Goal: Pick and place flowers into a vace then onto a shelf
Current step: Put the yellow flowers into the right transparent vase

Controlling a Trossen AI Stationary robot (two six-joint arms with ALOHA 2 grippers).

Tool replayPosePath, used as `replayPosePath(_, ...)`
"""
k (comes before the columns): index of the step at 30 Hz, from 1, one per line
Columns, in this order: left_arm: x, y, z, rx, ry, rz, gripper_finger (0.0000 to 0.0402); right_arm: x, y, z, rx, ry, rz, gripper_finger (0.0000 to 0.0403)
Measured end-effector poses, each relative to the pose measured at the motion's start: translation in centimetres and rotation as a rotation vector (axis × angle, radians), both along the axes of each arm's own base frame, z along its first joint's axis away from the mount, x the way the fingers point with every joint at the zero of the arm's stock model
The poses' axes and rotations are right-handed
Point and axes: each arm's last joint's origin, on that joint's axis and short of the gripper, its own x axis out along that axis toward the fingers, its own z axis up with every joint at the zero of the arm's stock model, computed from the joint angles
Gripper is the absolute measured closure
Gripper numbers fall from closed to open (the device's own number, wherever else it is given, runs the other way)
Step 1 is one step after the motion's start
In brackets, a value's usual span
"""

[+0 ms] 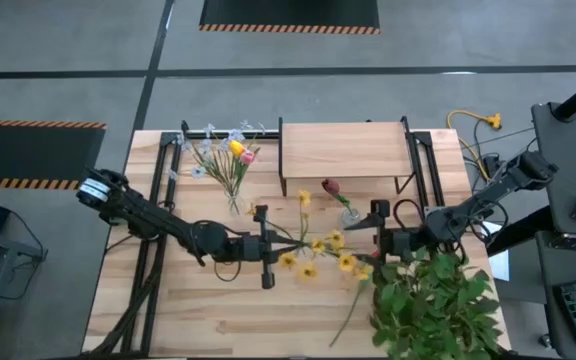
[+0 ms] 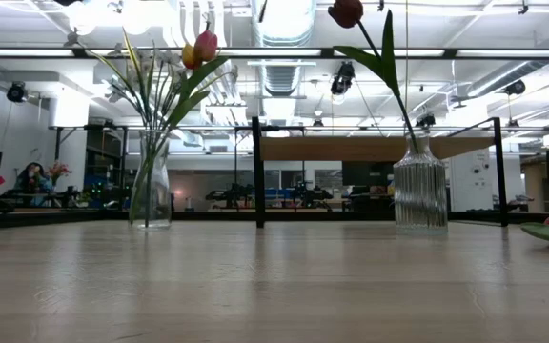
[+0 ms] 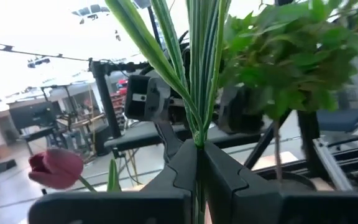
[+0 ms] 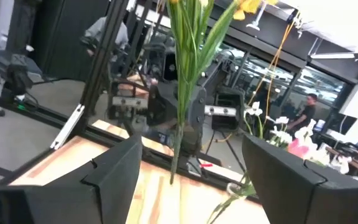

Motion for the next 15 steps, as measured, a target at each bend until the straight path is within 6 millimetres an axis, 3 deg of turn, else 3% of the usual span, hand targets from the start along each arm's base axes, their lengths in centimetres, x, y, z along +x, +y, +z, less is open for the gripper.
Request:
replayPosePath(6,1.1,0.1,0.4,0.008,-0.003,0.021,0.0401,0.5,-0.5,0.7,0.004,0.001,-0.029,0.0145)
replayPosePath(15,1.3,1.2,-0.4,0.005,0.029,0.049,0.0401,-0.5,-2.1,1.2,0.021,-0.025,-0.071,0.0154)
